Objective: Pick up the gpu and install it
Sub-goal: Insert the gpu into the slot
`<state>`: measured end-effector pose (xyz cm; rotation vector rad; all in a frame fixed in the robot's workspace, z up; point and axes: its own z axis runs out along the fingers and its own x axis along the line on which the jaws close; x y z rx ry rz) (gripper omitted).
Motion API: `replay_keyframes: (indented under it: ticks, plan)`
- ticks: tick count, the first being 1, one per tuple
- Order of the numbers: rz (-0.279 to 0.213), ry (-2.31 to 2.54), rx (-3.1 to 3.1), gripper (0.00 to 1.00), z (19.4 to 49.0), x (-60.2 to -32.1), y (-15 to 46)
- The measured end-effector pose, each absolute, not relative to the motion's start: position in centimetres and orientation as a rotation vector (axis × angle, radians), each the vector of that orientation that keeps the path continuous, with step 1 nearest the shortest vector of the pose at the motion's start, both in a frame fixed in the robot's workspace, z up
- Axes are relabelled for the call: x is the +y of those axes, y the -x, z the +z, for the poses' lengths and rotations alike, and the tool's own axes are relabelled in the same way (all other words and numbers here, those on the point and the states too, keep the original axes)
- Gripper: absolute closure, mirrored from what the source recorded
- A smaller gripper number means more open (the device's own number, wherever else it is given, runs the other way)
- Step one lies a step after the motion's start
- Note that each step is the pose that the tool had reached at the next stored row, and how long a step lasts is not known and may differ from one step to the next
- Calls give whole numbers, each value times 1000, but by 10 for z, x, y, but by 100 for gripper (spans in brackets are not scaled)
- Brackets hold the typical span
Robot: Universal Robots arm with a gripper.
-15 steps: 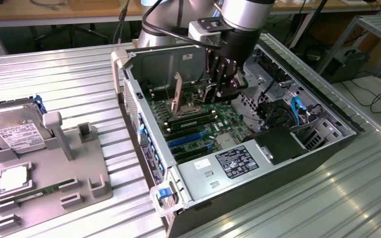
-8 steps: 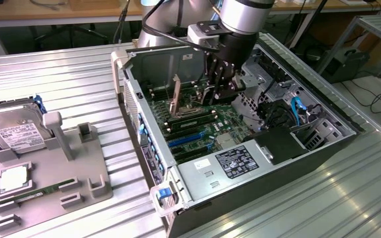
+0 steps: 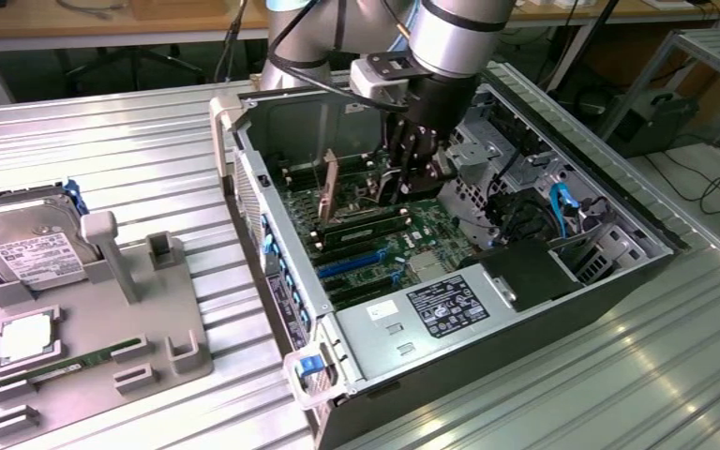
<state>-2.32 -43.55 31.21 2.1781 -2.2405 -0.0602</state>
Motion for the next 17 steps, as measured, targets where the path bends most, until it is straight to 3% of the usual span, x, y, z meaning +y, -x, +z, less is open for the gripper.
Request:
replay_keyframes:
  ticks: [17]
  plan:
    - [-60, -2196, -2226, 73, 298, -436, 35]
